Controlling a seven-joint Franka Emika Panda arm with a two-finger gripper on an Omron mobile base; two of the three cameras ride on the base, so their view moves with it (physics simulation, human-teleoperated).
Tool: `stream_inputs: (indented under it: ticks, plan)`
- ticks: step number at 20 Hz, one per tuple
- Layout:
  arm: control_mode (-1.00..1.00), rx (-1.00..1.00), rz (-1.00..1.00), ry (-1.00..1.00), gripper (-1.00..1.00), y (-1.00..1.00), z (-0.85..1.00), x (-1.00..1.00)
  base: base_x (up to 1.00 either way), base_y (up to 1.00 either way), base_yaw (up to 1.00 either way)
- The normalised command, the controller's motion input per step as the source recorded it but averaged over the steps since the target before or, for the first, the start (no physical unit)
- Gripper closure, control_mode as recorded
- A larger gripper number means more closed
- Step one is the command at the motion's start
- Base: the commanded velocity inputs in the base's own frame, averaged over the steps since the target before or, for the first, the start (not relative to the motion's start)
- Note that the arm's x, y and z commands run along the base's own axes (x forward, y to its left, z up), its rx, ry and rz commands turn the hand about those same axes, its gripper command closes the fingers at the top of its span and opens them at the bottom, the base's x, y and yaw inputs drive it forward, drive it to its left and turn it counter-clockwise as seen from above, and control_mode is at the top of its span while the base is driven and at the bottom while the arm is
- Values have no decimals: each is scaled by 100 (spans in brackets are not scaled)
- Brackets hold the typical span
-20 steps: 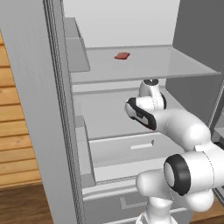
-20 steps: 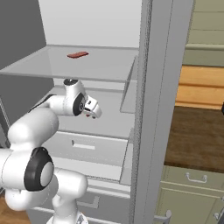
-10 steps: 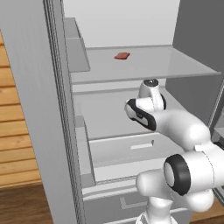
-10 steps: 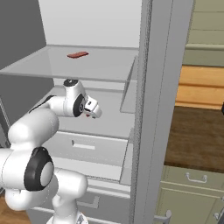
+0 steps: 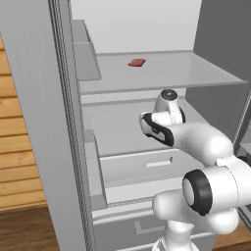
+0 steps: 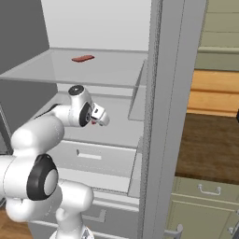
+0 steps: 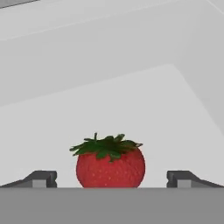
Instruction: Take the strawberry from the fridge and place it on top of the pancake, located on the dining counter.
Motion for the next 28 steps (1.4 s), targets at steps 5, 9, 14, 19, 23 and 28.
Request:
stream_inputs:
  ticks: [5,9,14,19,23,28]
  plan:
    - [-100,0,0,0,100,0,0,25,0,0,0]
    - [-100,0,0,1,100,0,-14,3,0,0,0]
    - [-100,1,0,2,100,0,-22,-7,0,0,0]
    - [-100,0,0,0,100,0,-8,-53,0,0,0]
    - [-100,0,0,1,100,0,6,-98,0,0,0]
    - [-100,3,0,2,100,0,49,-100,0,0,0]
